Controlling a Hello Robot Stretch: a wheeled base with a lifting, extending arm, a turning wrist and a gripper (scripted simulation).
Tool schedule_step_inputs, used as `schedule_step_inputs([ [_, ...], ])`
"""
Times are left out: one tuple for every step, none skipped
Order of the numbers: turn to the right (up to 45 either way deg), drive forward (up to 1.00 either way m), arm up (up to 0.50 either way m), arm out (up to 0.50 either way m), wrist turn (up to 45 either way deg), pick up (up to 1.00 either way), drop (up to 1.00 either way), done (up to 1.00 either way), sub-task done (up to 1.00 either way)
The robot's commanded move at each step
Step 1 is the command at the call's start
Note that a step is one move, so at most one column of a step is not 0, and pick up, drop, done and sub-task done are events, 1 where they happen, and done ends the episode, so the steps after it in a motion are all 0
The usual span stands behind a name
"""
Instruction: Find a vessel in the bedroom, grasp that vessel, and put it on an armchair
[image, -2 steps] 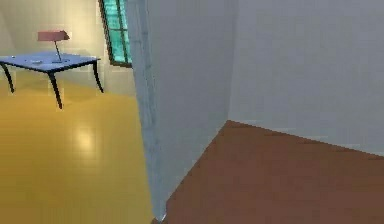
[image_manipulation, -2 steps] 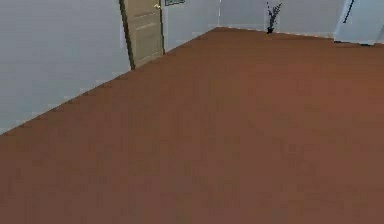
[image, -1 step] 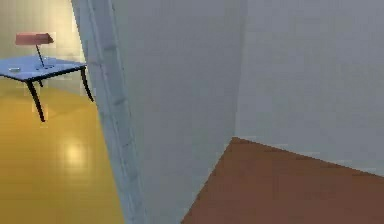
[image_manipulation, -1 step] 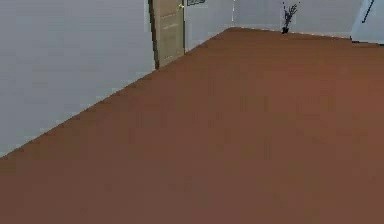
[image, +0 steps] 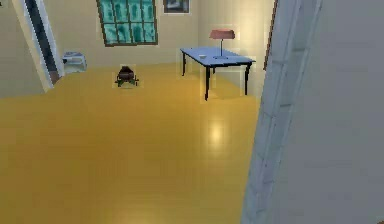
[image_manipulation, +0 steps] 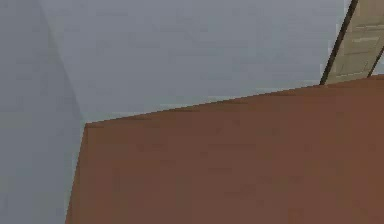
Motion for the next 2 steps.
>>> schedule_step_inputs([
  [-12.0, 0.00, 0.00, 0.00, 0.0, 0.00, 0.00, 0.00, 0.00],
  [0.0, 0.30, 0.00, 0.00, 0.0, 0.00, 0.00, 0.00, 0.00],
])
